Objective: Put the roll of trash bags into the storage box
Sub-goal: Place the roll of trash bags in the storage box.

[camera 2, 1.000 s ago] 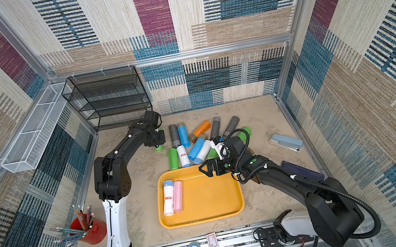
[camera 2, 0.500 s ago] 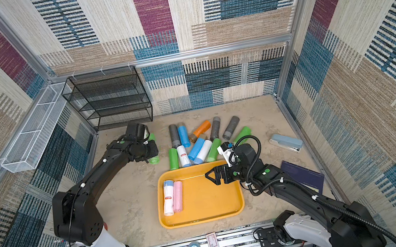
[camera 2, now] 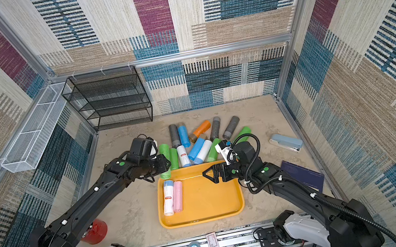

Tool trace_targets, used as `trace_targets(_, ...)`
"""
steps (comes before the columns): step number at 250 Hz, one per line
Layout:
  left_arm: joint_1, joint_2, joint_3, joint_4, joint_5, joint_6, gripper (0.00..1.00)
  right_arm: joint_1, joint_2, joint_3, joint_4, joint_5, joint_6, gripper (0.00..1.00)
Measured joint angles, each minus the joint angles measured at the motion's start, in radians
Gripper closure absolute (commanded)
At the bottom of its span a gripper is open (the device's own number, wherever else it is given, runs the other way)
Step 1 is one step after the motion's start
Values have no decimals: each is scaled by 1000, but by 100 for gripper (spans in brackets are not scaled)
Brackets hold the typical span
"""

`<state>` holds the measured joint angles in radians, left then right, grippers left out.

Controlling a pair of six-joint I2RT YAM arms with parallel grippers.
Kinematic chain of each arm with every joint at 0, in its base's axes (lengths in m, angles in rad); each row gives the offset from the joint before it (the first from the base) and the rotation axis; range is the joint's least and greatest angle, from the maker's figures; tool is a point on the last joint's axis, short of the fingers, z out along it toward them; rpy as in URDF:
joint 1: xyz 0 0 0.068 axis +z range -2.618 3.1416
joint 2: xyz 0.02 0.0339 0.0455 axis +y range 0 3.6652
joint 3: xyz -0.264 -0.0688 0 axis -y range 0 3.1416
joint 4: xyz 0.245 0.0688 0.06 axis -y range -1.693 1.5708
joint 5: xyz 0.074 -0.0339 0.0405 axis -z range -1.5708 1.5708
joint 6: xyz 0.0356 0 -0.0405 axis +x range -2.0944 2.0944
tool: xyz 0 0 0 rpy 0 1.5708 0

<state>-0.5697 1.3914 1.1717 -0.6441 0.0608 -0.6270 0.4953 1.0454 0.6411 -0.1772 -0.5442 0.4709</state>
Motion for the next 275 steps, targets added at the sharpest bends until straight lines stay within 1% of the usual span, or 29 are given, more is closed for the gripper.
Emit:
trace_targets(21,-57,-6,0,-12,-18,-13,66,0,-17,1,-8,0,0,1)
trace_targets(70,-154,-2,-7,-20,-81,-56,66,0,-63,-9,-30,0,0,1)
trace_targets(105,-218,19,-12,-25,-91,-87,66,0,-82,-27,-32,3,5,1)
trace_targets(204,-323,54,-37,-27,-158,-149,66,0,-84,-46,-45,6,11,1)
trace_targets(275,-360,87,-31,-60,-189,-158,66,0,-156,-100,-56,6,29,1)
